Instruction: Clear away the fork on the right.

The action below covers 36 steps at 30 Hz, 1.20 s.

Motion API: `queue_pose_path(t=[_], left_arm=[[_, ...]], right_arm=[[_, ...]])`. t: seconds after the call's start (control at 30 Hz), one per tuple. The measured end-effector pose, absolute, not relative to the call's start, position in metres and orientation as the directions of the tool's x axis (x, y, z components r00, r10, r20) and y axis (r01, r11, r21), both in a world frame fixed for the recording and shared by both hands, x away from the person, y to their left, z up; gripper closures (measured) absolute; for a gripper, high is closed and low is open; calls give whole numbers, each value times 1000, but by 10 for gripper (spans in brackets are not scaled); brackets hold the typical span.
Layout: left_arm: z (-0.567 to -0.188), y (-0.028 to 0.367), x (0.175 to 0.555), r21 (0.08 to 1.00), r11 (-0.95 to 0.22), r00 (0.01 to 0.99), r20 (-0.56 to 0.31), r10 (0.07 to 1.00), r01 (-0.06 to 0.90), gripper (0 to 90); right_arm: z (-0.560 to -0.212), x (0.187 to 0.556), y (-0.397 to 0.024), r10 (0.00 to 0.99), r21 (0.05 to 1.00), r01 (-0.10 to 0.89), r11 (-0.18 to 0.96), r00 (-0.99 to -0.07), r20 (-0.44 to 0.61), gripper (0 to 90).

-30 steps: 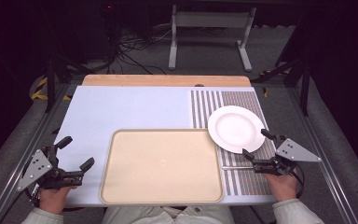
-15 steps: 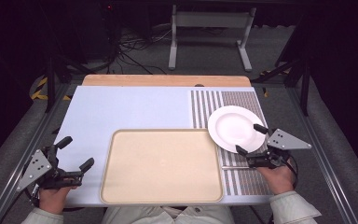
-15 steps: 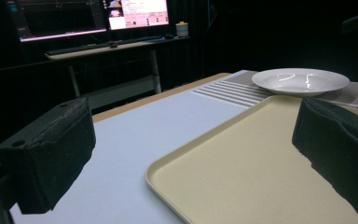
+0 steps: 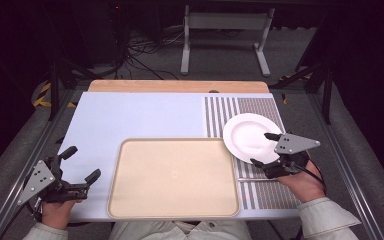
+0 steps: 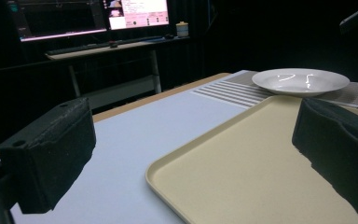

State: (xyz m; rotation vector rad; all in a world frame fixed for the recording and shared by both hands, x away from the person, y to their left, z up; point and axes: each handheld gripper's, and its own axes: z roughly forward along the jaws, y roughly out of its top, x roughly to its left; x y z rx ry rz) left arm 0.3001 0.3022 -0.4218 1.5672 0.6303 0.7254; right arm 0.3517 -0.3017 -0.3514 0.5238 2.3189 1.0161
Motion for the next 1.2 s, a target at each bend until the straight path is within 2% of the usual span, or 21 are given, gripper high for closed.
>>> queue_pose_path(t=[0.27, 0.67, 1.2], left_arm=[[-422, 302, 300, 993, -115, 656, 94, 749, -10, 2], [-422, 302, 301, 993, -118, 660, 93, 745, -7, 2], [-422, 302, 301, 993, -114, 661, 89, 746, -5, 2]], right_arm=[[-346, 358, -302, 499, 680, 165, 715, -801, -330, 126], [-344, 365, -302, 408, 509, 210, 835, -856, -316, 143], [-353, 373, -305, 329, 349, 234, 907, -912, -244, 175]])
